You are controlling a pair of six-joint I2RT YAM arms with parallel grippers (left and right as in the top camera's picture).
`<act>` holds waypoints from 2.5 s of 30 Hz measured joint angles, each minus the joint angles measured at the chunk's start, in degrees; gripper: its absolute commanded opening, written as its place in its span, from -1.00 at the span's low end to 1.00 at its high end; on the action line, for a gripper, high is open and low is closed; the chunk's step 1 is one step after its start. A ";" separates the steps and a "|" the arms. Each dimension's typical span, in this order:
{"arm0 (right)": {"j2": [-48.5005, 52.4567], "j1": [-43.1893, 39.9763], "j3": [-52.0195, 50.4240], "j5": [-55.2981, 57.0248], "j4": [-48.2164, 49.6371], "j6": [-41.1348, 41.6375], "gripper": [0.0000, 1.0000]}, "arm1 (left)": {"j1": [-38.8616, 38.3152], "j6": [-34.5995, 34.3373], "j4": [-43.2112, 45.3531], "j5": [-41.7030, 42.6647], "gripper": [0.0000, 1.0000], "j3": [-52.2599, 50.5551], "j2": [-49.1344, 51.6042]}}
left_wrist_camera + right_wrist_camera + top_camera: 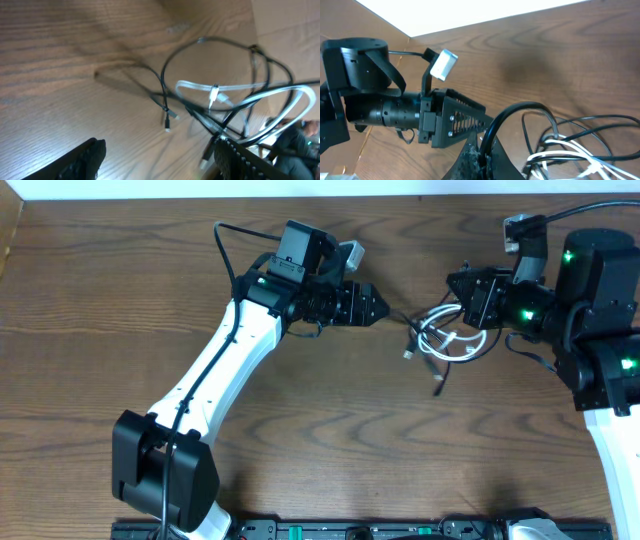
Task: Untangle cables
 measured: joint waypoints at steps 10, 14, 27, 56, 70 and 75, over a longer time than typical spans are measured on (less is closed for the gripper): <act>0.61 0.00 -0.02 0.00 -0.85 0.17 -0.98 | -4.81 8.74 2.78 3.50 0.38 0.00 1.09; 0.61 -0.02 -0.02 0.00 -1.07 0.24 -0.98 | -7.23 12.44 5.60 3.91 0.37 0.00 1.09; 0.61 -0.35 -0.02 0.00 -1.60 0.26 -0.98 | -9.33 13.11 10.84 2.95 0.36 0.00 5.99; 1.70 -16.83 -1.75 28.04 -15.98 6.16 -0.98 | -2.32 7.65 5.01 -15.74 -0.85 -0.04 1.97; 7.80 -15.30 -3.69 -3.58 -4.61 -11.80 0.33 | -1.81 7.65 -0.31 -8.20 -0.85 -0.04 -7.91; 8.15 -10.73 -3.69 -8.70 -4.24 -13.25 0.36 | -1.81 7.65 -0.39 -6.58 -0.85 -0.04 -7.91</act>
